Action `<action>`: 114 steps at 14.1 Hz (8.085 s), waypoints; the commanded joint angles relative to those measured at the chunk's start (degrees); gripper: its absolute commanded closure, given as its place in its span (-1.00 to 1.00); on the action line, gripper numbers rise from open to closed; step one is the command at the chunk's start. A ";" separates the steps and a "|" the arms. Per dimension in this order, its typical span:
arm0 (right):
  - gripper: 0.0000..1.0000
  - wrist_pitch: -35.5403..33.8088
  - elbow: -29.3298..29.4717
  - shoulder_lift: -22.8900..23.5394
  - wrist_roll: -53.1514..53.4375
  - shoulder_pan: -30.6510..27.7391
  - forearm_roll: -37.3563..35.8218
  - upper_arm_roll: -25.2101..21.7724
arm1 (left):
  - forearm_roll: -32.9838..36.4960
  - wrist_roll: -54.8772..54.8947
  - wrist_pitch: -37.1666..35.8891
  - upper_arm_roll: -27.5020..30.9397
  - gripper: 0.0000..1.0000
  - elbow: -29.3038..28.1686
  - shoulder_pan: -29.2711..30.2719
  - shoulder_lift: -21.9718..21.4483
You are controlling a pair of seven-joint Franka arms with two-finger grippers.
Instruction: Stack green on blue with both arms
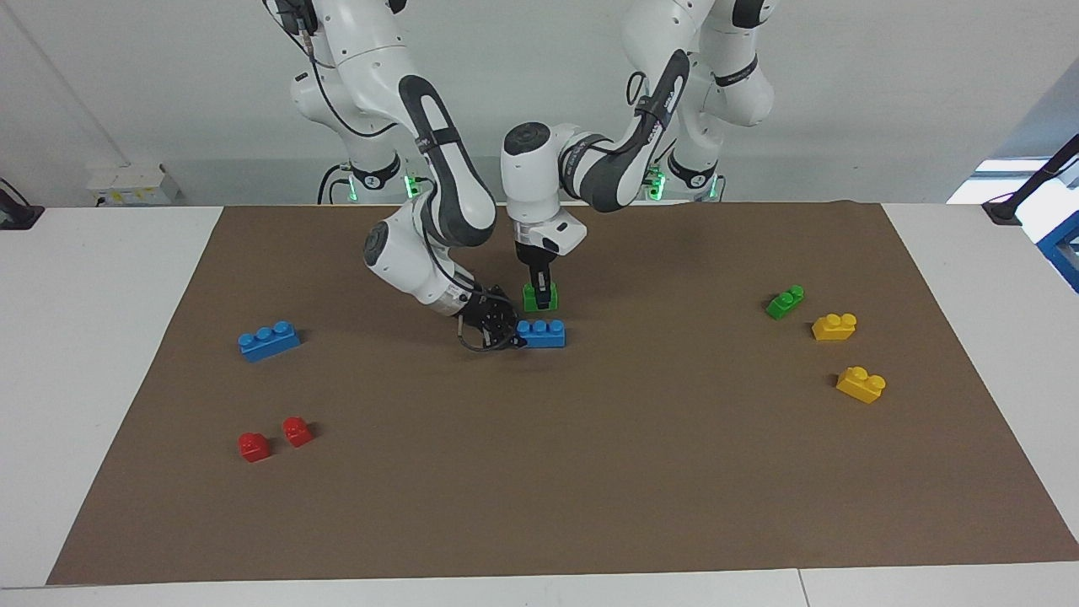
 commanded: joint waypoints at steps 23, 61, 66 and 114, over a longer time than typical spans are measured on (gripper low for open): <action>1.00 2.64 -0.82 0.56 0.31 0.53 0.51 0.15 | -0.59 4.22 2.46 0.22 1.00 6.59 4.15 6.83; -1.00 2.21 -1.88 0.12 0.31 -0.68 0.34 -0.12 | -6.47 48.29 -7.82 -0.05 -1.00 4.92 22.68 -7.23; -1.00 -6.29 -3.37 -2.77 0.23 -9.11 -7.45 -0.38 | -8.68 74.75 -8.08 -0.04 -1.00 5.10 31.82 -7.23; -1.00 -58.00 28.45 -20.71 -63.94 -30.49 -65.75 0.41 | -12.37 141.16 -38.76 4.53 -1.00 14.41 40.62 -21.21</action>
